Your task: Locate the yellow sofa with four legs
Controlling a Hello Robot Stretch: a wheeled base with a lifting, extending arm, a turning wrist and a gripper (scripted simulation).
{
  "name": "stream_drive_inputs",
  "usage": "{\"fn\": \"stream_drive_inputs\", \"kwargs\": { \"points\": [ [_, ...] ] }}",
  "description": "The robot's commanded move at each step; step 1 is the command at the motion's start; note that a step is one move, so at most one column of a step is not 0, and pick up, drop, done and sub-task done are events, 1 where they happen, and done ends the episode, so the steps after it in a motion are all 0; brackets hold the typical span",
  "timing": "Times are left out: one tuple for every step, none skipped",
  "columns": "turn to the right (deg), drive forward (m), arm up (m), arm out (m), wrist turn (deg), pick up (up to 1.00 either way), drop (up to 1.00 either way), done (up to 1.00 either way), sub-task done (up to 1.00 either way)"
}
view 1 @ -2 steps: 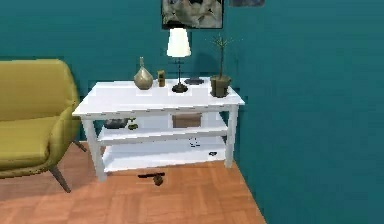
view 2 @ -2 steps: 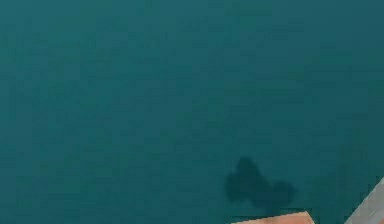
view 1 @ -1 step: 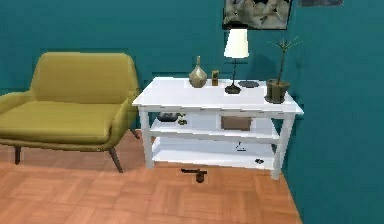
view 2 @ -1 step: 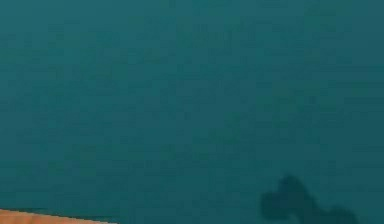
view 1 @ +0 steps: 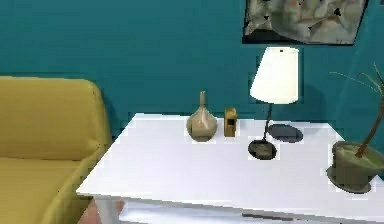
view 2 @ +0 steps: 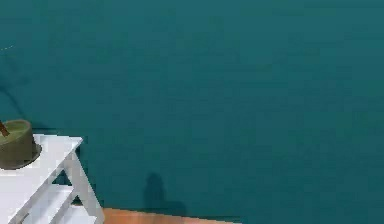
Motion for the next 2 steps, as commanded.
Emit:
{"fn": "stream_drive_inputs", "kwargs": {
  "points": [
    [-45.0, 0.00, 0.00, 0.00, 0.0, 0.00, 0.00, 0.00, 0.00],
    [0.0, 0.00, 0.00, 0.00, 0.0, 0.00, 0.00, 1.00, 0.00]
  ]
}}
